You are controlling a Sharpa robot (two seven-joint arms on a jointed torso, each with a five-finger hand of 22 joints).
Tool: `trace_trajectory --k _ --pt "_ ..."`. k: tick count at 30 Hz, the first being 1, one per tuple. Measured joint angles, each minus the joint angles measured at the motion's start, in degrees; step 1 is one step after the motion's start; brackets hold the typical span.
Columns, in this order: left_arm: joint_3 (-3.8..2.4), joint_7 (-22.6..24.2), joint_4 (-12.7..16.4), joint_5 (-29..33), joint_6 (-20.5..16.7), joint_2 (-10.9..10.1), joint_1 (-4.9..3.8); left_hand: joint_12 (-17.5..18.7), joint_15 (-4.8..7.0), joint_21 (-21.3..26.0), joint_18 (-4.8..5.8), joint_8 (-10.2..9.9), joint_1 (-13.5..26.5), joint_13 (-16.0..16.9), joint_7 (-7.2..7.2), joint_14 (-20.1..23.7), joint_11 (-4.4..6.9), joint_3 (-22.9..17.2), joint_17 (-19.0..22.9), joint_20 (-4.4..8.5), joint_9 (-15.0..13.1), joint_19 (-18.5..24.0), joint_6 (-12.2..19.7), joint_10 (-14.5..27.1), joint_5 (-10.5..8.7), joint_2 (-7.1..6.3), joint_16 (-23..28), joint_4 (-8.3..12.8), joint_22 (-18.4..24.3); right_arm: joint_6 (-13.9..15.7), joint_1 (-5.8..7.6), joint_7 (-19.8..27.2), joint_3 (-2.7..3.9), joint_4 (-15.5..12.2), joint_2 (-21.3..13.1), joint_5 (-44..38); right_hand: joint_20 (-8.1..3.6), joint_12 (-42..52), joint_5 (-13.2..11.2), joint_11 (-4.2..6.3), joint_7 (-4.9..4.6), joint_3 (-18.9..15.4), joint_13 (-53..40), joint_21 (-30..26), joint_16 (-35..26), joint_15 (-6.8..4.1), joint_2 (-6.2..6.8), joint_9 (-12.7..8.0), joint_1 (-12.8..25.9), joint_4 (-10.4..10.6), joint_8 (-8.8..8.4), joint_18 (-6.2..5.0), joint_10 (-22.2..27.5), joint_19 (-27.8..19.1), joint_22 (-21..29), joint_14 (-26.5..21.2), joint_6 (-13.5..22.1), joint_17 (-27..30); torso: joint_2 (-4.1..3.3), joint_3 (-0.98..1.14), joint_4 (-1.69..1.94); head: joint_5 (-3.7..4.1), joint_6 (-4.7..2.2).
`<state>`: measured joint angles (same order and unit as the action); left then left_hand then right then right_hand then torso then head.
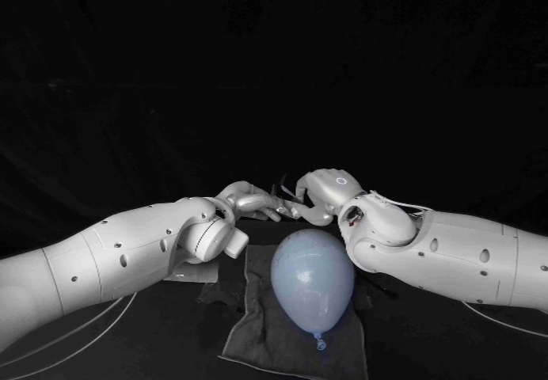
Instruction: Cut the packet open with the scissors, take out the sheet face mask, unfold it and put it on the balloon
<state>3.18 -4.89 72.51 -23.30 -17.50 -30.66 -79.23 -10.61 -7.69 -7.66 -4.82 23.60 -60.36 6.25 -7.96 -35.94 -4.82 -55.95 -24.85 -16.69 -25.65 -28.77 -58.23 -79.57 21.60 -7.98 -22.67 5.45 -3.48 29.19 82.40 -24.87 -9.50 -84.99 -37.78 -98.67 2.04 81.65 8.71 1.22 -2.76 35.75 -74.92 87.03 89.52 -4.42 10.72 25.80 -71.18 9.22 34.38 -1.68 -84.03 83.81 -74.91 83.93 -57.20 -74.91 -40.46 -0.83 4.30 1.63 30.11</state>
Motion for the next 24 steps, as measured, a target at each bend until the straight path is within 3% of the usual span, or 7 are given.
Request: trace_trajectory --k 5,10,12,17,20,22,24 --pt "0.0 0.0 -0.1 0.0 0.0 0.0 0.0 0.0 0.0 0.0 0.01 0.0 -0.1 0.0 0.0 0.0 0.0 0.0 0.0 0.0 0.0 0.0 0.0 0.0 -0.01 0.05 0.0 0.0 0.0 0.1 0.05 1.0 0.01 -0.3 -0.3 0.6 -0.2 -1.7 1.5 -0.01 -0.5 0.7 0.0 -0.5 -0.1 0.01 -0.79 0.1 -0.8 0.7 0.25 0.0 0.0 0.2 0.0 0.0 0.5 0.0 -0.01 0.01 0.01 0.02 0.01" --pt "0.0 0.0 -0.2 0.0 0.0 0.0 -0.02 0.0 0.0 0.0 0.01 0.0 -0.1 0.0 0.0 0.0 0.0 -0.2 0.0 0.0 0.0 0.0 0.0 0.0 0.12 0.05 0.0 -0.2 0.0 -0.2 0.11 2.6 0.01 -0.7 -0.5 1.7 -0.2 -7.0 0.8 -0.85 -1.43 1.9 0.0 -3.8 -1.1 0.09 -2.94 -0.6 -0.7 1.8 0.16 0.0 1.5 0.2 0.0 0.0 2.1 0.0 -0.01 0.0 -0.01 -0.02 0.01" --pt "0.0 0.0 -0.3 0.0 0.0 0.0 -0.02 0.0 0.0 0.0 0.01 0.0 -0.1 0.0 0.0 0.0 0.0 -0.2 0.0 0.0 0.0 0.0 0.0 0.0 0.14 0.04 0.0 -0.2 0.0 -0.4 0.14 3.3 0.01 -0.8 -0.5 2.3 -0.1 -11.8 0.7 -1.32 -1.89 2.8 0.0 -6.2 -2.1 0.75 -3.99 -1.1 -0.6 2.5 -0.81 0.0 3.9 0.1 0.0 0.1 3.2 0.0 -0.01 0.0 -0.01 -0.03 0.02" --pt "-0.01 -0.1 -0.3 0.0 -0.1 0.0 -0.04 0.0 0.0 0.0 0.02 0.0 -0.1 0.0 -0.03 0.0 -0.01 -0.2 0.0 0.0 0.0 0.0 0.0 0.0 0.16 0.04 0.0 -0.2 0.0 -0.9 0.23 5.2 -0.01 -1.0 -0.7 4.8 0.97 -21.5 4.1 -2.17 -2.78 5.2 4.4 -10.6 -3.8 1.2 -4.6 -2.4 0.0 2.7 -2.58 -0.11 8.4 0.1 0.0 0.1 4.6 0.0 -0.01 0.0 0.01 -0.1 0.04" --pt "-0.01 -0.1 -0.4 0.0 -0.1 0.0 -0.05 0.0 0.0 0.0 0.02 0.0 -0.1 0.0 -0.21 0.0 -0.01 -0.2 0.1 0.0 0.0 0.0 -0.2 0.0 0.16 0.04 0.0 -0.2 0.0 -1.2 0.42 6.4 -0.01 -1.2 -0.9 7.2 1.57 -28.8 6.2 -2.7 -3.28 6.2 9.4 -12.9 -4.4 1.57 -5.24 -3.2 0.7 2.8 -3.94 -1.25 11.7 -0.6 0.0 0.1 5.3 0.0 -0.03 0.03 0.01 -0.14 0.04" --pt "-0.01 -0.1 -0.4 0.0 -0.1 0.0 -0.07 0.0 0.0 0.0 0.03 0.0 -0.1 0.0 -0.22 0.0 -0.01 -0.2 0.1 0.0 0.0 0.0 -0.2 0.0 0.16 0.04 0.0 -0.2 0.0 -1.4 0.59 7.1 -0.01 -1.2 -1.0 9.0 1.65 -32.7 8.6 -3.05 -3.61 6.7 12.3 -13.8 -4.8 1.59 -5.19 -3.8 0.9 2.6 -4.91 -1.37 13.2 -1.1 0.0 0.1 5.7 0.0 -0.04 0.03 0.01 -0.14 0.04" --pt "-0.01 -0.1 -0.4 0.0 -0.1 0.0 -0.08 0.0 0.0 0.0 0.03 0.0 -0.1 0.0 -0.21 0.0 -0.01 -0.2 0.1 0.0 0.0 0.0 -0.2 0.0 0.16 0.04 0.0 -0.2 0.0 -1.7 0.78 7.8 0.0 -1.2 -1.1 11.1 1.77 -36.7 10.9 -3.39 -3.78 9.8 15.2 -14.9 -5.3 1.98 -4.67 -4.4 1.8 -0.2 -5.88 -1.38 14.9 -1.6 0.0 0.1 6.0 0.0 -0.04 0.02 0.01 -0.16 0.04"
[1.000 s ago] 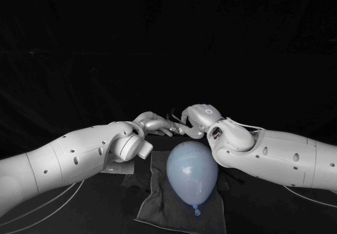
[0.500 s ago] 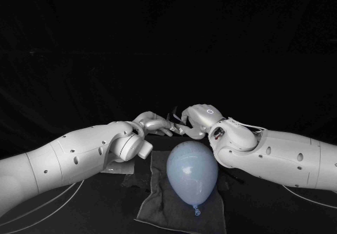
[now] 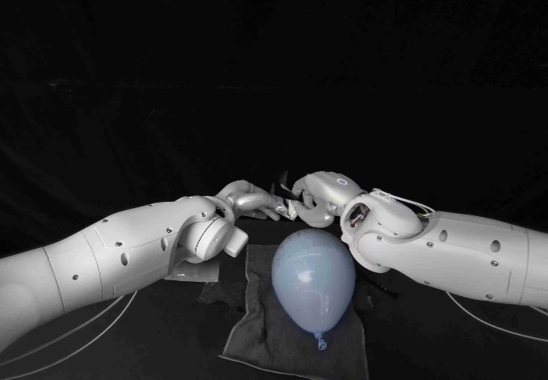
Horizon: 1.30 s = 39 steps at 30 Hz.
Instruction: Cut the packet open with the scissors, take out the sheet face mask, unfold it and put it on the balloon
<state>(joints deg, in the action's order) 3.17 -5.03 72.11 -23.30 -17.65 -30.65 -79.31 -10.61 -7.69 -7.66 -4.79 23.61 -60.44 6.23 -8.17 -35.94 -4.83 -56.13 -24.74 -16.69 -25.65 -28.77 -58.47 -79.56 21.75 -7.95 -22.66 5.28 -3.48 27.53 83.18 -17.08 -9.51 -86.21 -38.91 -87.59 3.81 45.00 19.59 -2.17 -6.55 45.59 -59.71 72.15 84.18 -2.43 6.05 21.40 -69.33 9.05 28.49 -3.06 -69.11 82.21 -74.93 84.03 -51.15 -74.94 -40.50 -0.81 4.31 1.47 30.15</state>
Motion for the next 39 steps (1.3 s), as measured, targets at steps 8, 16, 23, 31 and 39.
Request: trace_trajectory --k 8,16,23,31,39 --pt "-0.01 0.0 0.0 0.0 0.0 0.1 -0.04 0.0 0.0 0.0 0.0 0.0 0.0 0.1 0.1 0.0 0.0 0.0 0.0 0.0 0.0 0.0 -0.1 0.0 0.0 -0.02 -0.1 0.0 0.0 -1.1 0.62 1.9 0.09 -0.1 -0.6 6.8 0.4 -8.4 4.0 -0.49 -0.68 4.0 6.6 -1.7 -1.2 0.4 1.42 -1.3 1.4 -6.5 -1.98 0.01 3.5 -1.0 0.0 0.0 0.4 0.0 0.01 -0.02 -0.01 -0.07 0.0" --pt "0.0 0.0 0.0 0.0 0.0 0.1 -0.06 0.0 0.0 0.0 0.01 0.0 0.0 0.1 0.16 0.0 -0.01 0.0 0.0 0.0 0.0 0.0 -0.2 0.0 -0.01 -0.03 -0.2 0.0 0.0 -1.4 0.96 2.0 0.15 -0.2 -1.2 8.8 0.21 -2.0 6.7 0.08 -0.52 -1.6 3.3 -0.1 -0.7 0.4 2.72 -0.6 0.5 -11.2 -1.21 0.01 1.2 -0.3 0.0 0.0 -1.0 0.0 0.03 -0.04 0.0 -0.11 0.06" --pt "0.0 0.0 0.0 0.0 0.0 0.1 -0.08 0.0 0.0 0.0 0.01 0.0 0.3 0.0 0.18 0.0 -0.01 -0.2 0.1 0.0 0.0 0.0 -0.2 0.0 -0.05 -0.27 -0.2 0.2 0.0 -1.6 1.16 1.9 0.18 -0.5 -1.6 9.6 0.2 -4.5 6.8 -0.31 -0.83 -1.3 5.4 -0.1 -0.7 0.4 2.24 -0.6 -0.5 -11.7 -1.21 0.01 2.5 -0.3 0.0 0.0 -0.6 0.0 0.03 -0.04 -0.01 -0.08 -0.02" --pt "0.02 0.0 -0.2 0.0 0.0 0.1 -0.09 0.0 0.0 0.0 0.02 0.0 0.3 0.0 0.19 0.0 -0.01 -0.2 0.1 0.0 0.0 0.0 -0.2 0.0 -0.05 -0.27 -0.2 0.2 0.0 -1.4 1.41 0.8 0.21 -0.9 -2.2 9.4 0.1 11.4 -9.2 1.01 0.93 -9.1 -4.9 4.9 2.1 0.23 3.2 0.2 0.4 -8.6 0.57 0.03 -4.4 1.6 0.0 -0.1 -2.4 0.0 0.03 -0.03 -0.02 -0.03 -0.14" --pt "0.03 -0.2 -0.3 0.0 -0.1 -0.1 -0.08 0.0 0.0 0.0 0.02 0.0 0.2 0.0 0.19 0.0 -0.02 -0.2 0.1 0.0 0.0 0.0 -0.2 0.0 -0.06 -0.25 -0.2 0.2 0.0 -0.5 1.45 -1.9 0.21 -0.9 -2.7 6.8 -0.12 21.8 -16.6 1.54 1.3 -15.4 -12.2 9.0 3.4 -0.26 6.73 0.6 3.4 -3.1 2.58 0.91 -7.7 1.8 0.0 0.0 -3.2 0.0 0.03 -0.03 0.01 0.05 -0.3"
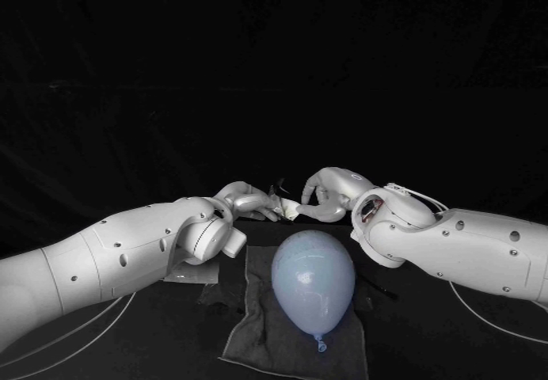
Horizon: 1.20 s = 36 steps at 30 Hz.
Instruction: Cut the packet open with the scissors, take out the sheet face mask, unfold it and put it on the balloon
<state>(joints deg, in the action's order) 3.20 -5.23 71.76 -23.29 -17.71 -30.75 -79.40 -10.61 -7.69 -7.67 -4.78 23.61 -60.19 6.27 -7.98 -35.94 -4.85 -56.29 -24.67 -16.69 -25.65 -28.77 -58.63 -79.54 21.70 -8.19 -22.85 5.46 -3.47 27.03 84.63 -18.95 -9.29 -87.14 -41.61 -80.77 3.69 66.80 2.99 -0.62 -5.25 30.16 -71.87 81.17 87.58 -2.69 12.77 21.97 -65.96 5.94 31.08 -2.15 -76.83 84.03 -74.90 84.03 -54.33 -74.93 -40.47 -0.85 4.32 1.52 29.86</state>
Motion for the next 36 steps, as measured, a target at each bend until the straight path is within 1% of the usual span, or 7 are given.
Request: trace_trajectory --k 5,11,22,25,30,34,36 --pt "0.0 -0.1 0.0 0.0 0.0 0.0 0.0 0.0 0.0 0.0 0.0 0.0 0.0 0.0 0.0 0.0 0.0 0.0 0.0 0.0 0.0 0.0 0.0 0.0 -0.01 0.04 0.0 0.0 0.0 0.5 0.01 -1.5 0.0 0.1 0.0 -1.6 -0.66 7.2 0.0 0.76 1.17 -3.5 -2.9 2.9 1.0 -0.67 0.15 0.6 -1.6 2.5 2.31 0.03 -3.9 0.0 0.0 0.0 -1.2 0.0 0.0 -0.01 0.0 0.04 -0.03" --pt "0.0 -0.1 0.0 0.0 0.0 0.0 0.0 0.0 0.0 0.0 0.01 0.0 -0.2 0.0 0.01 0.0 -0.01 0.0 0.0 0.0 0.0 0.0 0.0 0.0 -0.07 0.11 0.0 0.0 0.0 1.2 0.01 -1.9 -0.01 0.0 0.1 -3.0 -1.86 14.5 -0.1 2.15 3.01 -1.4 -3.2 6.8 2.0 -2.14 -3.71 1.1 -7.4 1.9 4.4 0.94 -7.1 0.0 0.0 -0.1 -2.8 0.0 -0.02 -0.01 0.03 0.07 -0.05" --pt "0.0 -0.2 0.0 0.1 -0.1 0.0 0.0 0.0 0.0 0.0 0.01 0.0 -0.2 0.0 0.02 0.0 -0.09 0.0 0.0 0.0 0.0 0.0 0.0 0.1 -0.1 0.12 0.0 0.0 0.0 1.8 0.01 -0.7 -0.01 0.1 0.4 -3.2 -1.95 13.3 -0.3 2.3 2.37 3.7 -3.2 6.3 2.1 -2.25 -5.65 1.0 -10.8 0.1 4.95 0.93 -7.3 0.1 0.0 0.0 -1.3 0.0 -0.02 -0.02 0.04 0.14 0.0" --pt "0.0 -0.2 0.0 0.1 -0.1 0.0 0.0 -0.2 0.0 0.0 0.01 0.0 -0.2 0.1 0.07 0.0 -0.09 -0.1 0.2 0.0 0.0 0.0 0.1 0.1 0.07 0.12 -0.2 -0.2 0.0 1.8 0.01 -0.2 -0.01 0.2 0.4 -2.8 -1.95 10.3 0.0 1.29 1.59 5.8 -3.2 5.3 1.8 -1.78 -5.99 1.0 -12.0 -0.6 4.95 0.93 -6.3 0.1 0.0 0.0 -0.1 0.0 -0.02 -0.02 0.01 0.15 0.0" --pt "0.0 -0.2 0.0 0.2 -0.1 0.0 -0.01 -0.2 0.0 0.0 0.01 0.0 -0.2 0.1 0.1 0.0 -0.09 -0.2 0.2 0.0 0.0 0.0 0.1 0.1 0.13 0.12 -0.2 -0.2 0.0 1.8 0.0 0.5 -0.02 0.3 0.5 -1.5 -1.34 -0.1 0.5 0.49 0.61 7.1 -0.6 2.5 1.3 -1.11 -5.28 0.9 -10.7 -0.9 4.68 0.93 -0.5 -0.2 0.0 -0.1 2.3 0.0 -0.02 -0.02 0.01 0.15 0.01" --pt "0.0 -0.2 -0.1 0.3 -0.1 0.0 -0.01 -0.2 0.0 0.0 0.01 0.0 -0.2 0.1 0.1 0.0 -0.1 -0.2 0.2 0.0 0.0 0.0 0.1 0.1 0.12 0.12 -0.2 -0.2 0.0 1.8 0.0 1.1 -0.02 0.1 0.2 -0.3 -0.57 -6.1 1.8 -0.4 -0.44 4.5 3.9 0.7 0.9 -0.36 -2.59 -0.6 -5.3 1.9 2.34 0.93 2.8 0.0 0.0 0.0 3.3 0.0 0.0 -0.02 0.0 0.1 0.02" --pt "0.0 -0.2 -0.1 0.3 -0.1 0.0 -0.01 -0.2 0.0 0.0 0.01 0.0 -0.2 0.1 0.1 0.0 -0.1 -0.2 0.2 0.0 0.0 0.0 0.1 0.1 0.12 0.12 -0.2 -0.2 0.0 1.7 0.0 1.3 -0.02 -0.1 -0.1 0.3 -0.33 -7.8 4.4 -0.85 -0.7 3.1 5.2 0.7 0.3 0.16 -1.14 -1.5 -3.8 3.3 1.07 0.93 3.7 0.0 0.0 -0.1 3.6 0.0 0.0 -0.01 0.0 0.1 -0.02"
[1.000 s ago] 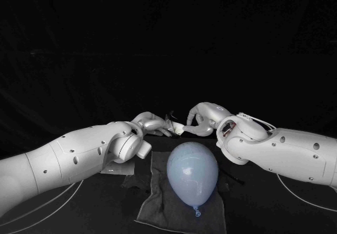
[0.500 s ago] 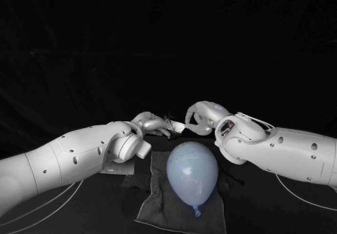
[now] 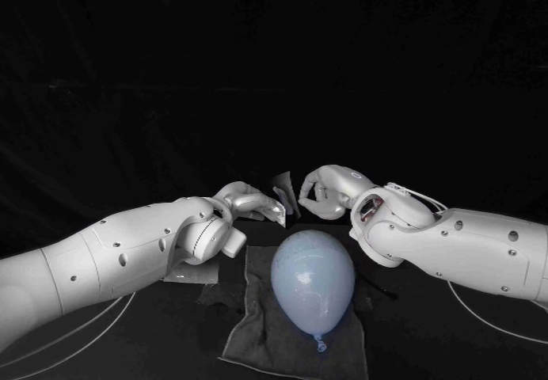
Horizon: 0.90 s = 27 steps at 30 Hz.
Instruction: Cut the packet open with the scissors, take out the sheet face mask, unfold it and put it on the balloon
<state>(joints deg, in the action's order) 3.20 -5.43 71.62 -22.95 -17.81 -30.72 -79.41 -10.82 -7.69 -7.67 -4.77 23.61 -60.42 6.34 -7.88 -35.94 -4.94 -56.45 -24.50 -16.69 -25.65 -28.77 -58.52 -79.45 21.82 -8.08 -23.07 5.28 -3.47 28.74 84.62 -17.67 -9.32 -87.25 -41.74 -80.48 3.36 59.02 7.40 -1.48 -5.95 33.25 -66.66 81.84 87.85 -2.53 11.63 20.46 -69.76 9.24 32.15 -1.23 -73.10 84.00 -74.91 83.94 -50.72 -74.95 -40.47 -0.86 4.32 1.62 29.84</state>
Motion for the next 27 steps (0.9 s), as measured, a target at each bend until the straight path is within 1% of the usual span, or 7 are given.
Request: trace_trajectory --k 3,7,14,19,23,25,27 --pt "0.0 0.0 0.0 0.0 0.0 0.0 0.0 0.0 0.0 0.0 0.0 0.0 0.0 0.0 0.0 0.0 0.0 0.0 0.0 0.0 0.0 0.0 0.0 0.0 0.0 0.0 0.0 0.0 0.0 -0.1 0.0 0.4 0.0 -0.5 -0.5 1.0 0.18 -0.8 3.0 -0.18 0.0 -1.1 0.8 -0.1 -0.5 0.0 0.72 -0.8 0.7 1.1 -0.94 0.0 0.3 0.0 0.0 0.0 0.0 0.0 0.0 0.01 -0.01 0.0 -0.05" --pt "0.0 0.0 -0.1 0.1 -0.1 0.0 0.0 0.0 0.0 0.0 0.0 0.0 0.0 0.0 0.0 0.0 0.0 0.0 0.0 0.0 0.0 0.0 0.0 0.0 0.0 0.0 0.0 0.0 0.0 0.0 0.01 0.8 0.0 -2.0 -1.3 2.2 0.18 0.4 3.7 -0.08 -0.18 -1.4 0.1 0.6 -0.5 0.0 0.97 -0.9 0.9 1.3 -0.95 0.0 0.2 0.0 0.0 0.0 -0.3 0.0 0.0 0.03 -0.01 0.0 -0.09" --pt "0.0 0.0 -0.2 0.1 -0.1 0.0 0.0 0.0 0.0 0.0 0.01 0.0 0.0 0.0 0.0 0.0 0.0 0.0 0.0 0.0 0.0 0.0 0.0 0.0 0.0 -0.01 0.0 0.0 0.0 0.7 -0.06 1.6 -0.01 -5.9 -2.1 3.5 0.18 4.6 1.4 0.27 0.32 -3.7 -2.8 2.2 -0.1 0.0 1.97 -1.3 1.1 2.1 -0.96 0.0 -2.6 0.0 0.0 0.0 -2.0 0.0 0.0 0.03 -0.03 0.0 -0.09" --pt "0.0 0.0 -0.2 0.2 -0.1 0.1 0.0 0.0 0.0 0.0 0.0 0.0 0.0 0.0 0.0 0.0 0.0 0.0 0.1 0.0 0.0 0.0 0.0 0.0 0.0 -0.02 0.0 0.0 0.0 1.6 -0.29 1.5 -0.01 -7.1 -1.7 3.2 0.18 6.8 1.0 0.45 0.63 -6.6 -4.4 2.4 -0.1 0.0 2.8 -1.5 2.0 3.1 -1.18 0.0 -3.8 0.0 0.0 0.0 -2.7 0.0 0.0 0.02 0.0 0.16 -0.07" --pt "0.0 0.0 -0.3 0.2 -0.1 0.1 0.0 0.0 0.0 0.0 0.0 0.0 0.0 0.0 0.0 0.0 0.0 0.0 0.1 0.0 0.0 0.0 0.0 0.0 -0.01 -0.03 0.0 0.0 0.0 2.3 -0.74 0.8 -0.01 -7.1 -0.7 2.2 0.18 8.1 -1.0 0.55 0.65 -10.3 -5.5 2.4 -0.1 -0.01 3.02 -1.7 1.7 4.6 -1.18 0.0 -4.3 0.0 0.0 0.0 -3.1 0.0 -0.01 0.0 0.03 0.19 -0.07" --pt "0.0 0.0 -0.2 0.2 -0.1 0.1 0.0 0.0 0.0 0.0 0.01 0.0 0.0 0.0 0.01 0.0 -0.01 0.0 0.2 0.0 0.0 0.0 0.0 0.0 -0.01 -0.03 0.0 0.0 0.0 2.6 -1.0 0.2 -0.01 -6.7 0.0 1.5 0.18 8.4 -2.4 0.55 0.7 -13.9 -5.9 2.4 -0.1 -0.01 2.97 -1.8 1.7 6.1 -1.18 0.0 -4.3 0.0 0.0 0.0 -3.2 0.0 -0.03 0.0 0.04 0.19 -0.08" --pt "0.0 0.0 -0.2 0.2 -0.1 0.1 0.0 0.0 0.0 0.0 0.01 0.0 0.0 0.0 0.01 0.0 -0.01 0.0 0.2 0.0 0.0 0.0 0.0 0.0 -0.01 -0.03 0.0 0.0 0.0 2.8 -1.15 -0.4 -0.01 -6.2 0.6 0.9 0.26 8.5 -3.1 0.55 0.7 -17.3 -6.0 2.4 -0.1 -0.01 1.93 -1.9 0.6 7.0 -1.18 0.0 -4.3 -0.1 0.0 0.0 -3.2 0.0 -0.04 -0.01 0.08 0.23 -0.08"
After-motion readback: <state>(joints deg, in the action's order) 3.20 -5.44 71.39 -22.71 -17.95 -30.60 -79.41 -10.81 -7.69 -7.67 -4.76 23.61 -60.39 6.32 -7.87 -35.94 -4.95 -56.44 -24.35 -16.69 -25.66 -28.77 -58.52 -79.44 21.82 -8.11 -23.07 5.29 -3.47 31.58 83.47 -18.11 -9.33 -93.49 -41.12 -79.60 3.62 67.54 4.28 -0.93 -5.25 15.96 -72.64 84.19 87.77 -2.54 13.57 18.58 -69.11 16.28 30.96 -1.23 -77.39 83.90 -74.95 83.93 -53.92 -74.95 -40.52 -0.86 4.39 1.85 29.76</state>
